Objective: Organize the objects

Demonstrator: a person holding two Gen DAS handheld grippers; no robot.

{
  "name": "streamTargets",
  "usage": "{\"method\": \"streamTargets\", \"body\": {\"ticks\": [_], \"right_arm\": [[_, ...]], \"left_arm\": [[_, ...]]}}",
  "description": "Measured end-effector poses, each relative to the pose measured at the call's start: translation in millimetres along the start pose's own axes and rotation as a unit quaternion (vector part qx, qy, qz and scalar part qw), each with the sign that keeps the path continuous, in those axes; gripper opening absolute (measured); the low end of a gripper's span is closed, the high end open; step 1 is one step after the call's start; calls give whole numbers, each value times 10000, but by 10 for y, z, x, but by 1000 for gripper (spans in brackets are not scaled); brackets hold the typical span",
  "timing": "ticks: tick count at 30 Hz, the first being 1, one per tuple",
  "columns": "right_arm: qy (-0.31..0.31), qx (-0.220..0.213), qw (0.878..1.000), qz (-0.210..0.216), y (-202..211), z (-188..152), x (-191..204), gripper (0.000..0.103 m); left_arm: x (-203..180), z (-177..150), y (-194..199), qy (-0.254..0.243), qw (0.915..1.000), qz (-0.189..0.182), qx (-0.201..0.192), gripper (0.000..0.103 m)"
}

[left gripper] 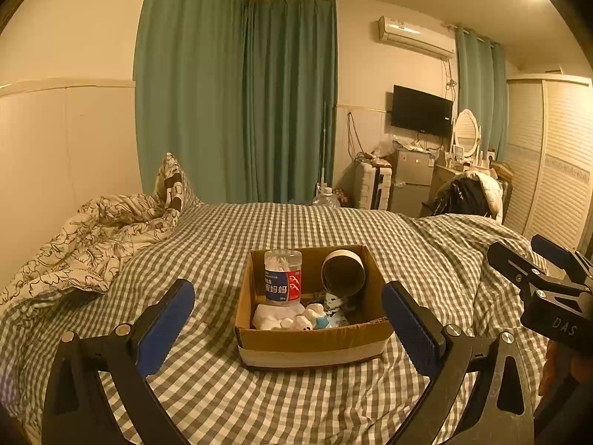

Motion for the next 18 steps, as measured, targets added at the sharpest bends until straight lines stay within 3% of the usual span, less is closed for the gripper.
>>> {"method": "streamTargets", "body": {"ticks": [18], "right_arm": [[52,57,10000,34,-42,-31,38,103]], "left_arm": [[-24,-38,-47,-36,10000,-6,92,103]]}}
Point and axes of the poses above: each gripper's, at about its wrist camera, not at the fingertips, and y roughly against the way its jaws point, x to its left, z to its top, the point moved 10 cm from there along -y, roughly the way its jaws point, and after that the axes turned 11 degrees about x, right-handed, at the moved point
